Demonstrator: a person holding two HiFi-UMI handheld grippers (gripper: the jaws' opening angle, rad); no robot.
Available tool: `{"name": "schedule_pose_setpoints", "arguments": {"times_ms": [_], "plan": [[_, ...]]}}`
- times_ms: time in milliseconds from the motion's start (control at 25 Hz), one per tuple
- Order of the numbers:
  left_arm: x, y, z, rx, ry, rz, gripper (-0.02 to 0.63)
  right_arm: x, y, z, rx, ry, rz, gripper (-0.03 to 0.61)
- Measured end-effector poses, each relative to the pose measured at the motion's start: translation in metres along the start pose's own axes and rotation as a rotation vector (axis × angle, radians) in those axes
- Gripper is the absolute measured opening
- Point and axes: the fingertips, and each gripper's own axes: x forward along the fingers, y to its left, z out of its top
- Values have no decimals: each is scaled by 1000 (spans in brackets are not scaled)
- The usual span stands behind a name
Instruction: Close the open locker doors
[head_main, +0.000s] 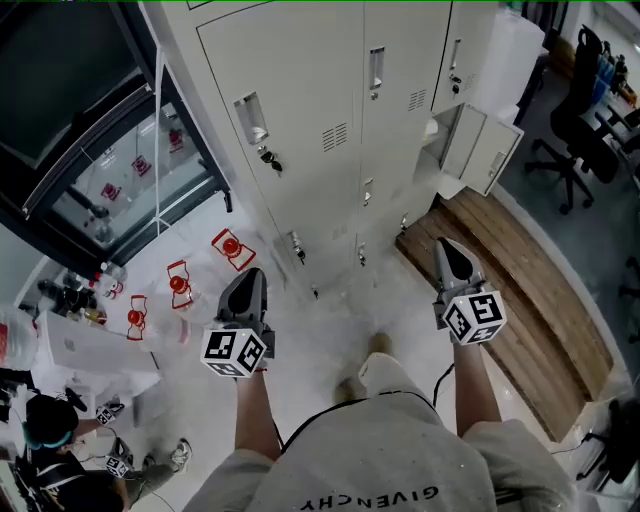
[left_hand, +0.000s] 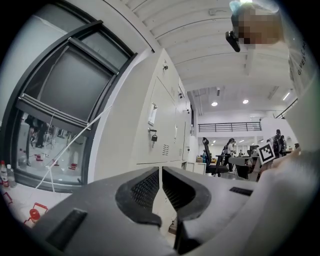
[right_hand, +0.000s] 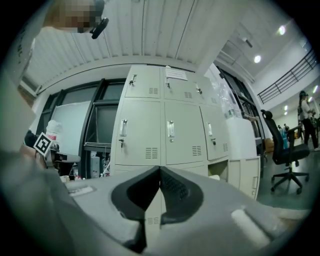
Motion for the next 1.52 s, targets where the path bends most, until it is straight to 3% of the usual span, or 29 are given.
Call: {"name": "schedule_pose_setpoints", "arguments": {"times_ms": [400, 1080, 1520], "plan": [[76, -60, -4, 19, -2, -21, 17, -13, -100, 0, -17, 6, -57, 2], [269, -246, -56, -5, 22, -129, 17, -39, -323, -22, 4, 57, -71, 2], [340, -361, -104, -4, 82, -216, 17, -78, -425, -47, 35, 84, -92, 2]]}}
